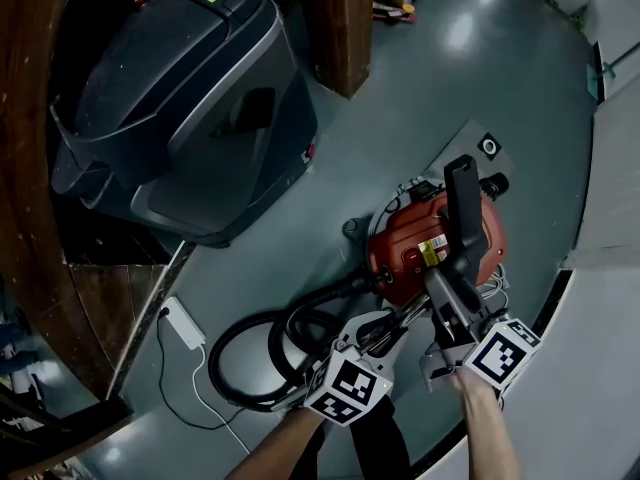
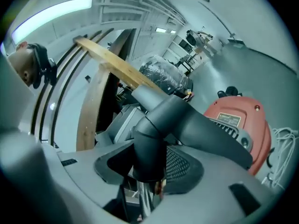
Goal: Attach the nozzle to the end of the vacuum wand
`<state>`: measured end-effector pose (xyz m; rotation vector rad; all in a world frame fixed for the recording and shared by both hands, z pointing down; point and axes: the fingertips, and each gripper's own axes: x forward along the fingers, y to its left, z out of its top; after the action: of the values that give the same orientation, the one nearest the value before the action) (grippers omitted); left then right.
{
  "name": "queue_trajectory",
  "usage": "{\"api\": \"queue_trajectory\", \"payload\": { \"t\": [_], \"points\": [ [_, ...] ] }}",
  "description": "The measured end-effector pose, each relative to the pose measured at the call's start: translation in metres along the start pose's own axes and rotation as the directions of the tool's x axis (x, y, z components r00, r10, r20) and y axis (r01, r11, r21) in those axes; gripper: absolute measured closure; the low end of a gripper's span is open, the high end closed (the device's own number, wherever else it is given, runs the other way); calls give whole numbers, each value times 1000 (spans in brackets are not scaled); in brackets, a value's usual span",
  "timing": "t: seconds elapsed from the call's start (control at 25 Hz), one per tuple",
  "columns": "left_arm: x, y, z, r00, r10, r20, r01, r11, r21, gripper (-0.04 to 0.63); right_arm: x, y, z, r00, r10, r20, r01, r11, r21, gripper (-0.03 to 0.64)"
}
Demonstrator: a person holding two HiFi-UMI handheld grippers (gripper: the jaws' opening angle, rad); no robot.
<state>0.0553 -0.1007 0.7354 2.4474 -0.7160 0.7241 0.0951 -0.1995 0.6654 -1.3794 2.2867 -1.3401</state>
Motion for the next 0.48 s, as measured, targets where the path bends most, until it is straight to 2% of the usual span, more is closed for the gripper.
{"api": "queue_trajectory", "payload": {
  "t": [0.12, 0.28, 0.48],
  "points": [
    [4, -1, -4, 1000, -1, -14, 1, 1000, 1, 459, -2, -2, -3, 998, -58, 16, 60, 994, -97, 433],
    [8, 4, -9, 999, 14, -33, -14, 1000, -2, 459, 6, -9, -9, 996, -49, -77, 45, 997, -57, 433],
    [14, 4, -9, 1000, -18, -23, 18, 1000, -11, 459, 7, -16, -6, 994, -83, -74, 80, 996, -43, 433]
  ]
}}
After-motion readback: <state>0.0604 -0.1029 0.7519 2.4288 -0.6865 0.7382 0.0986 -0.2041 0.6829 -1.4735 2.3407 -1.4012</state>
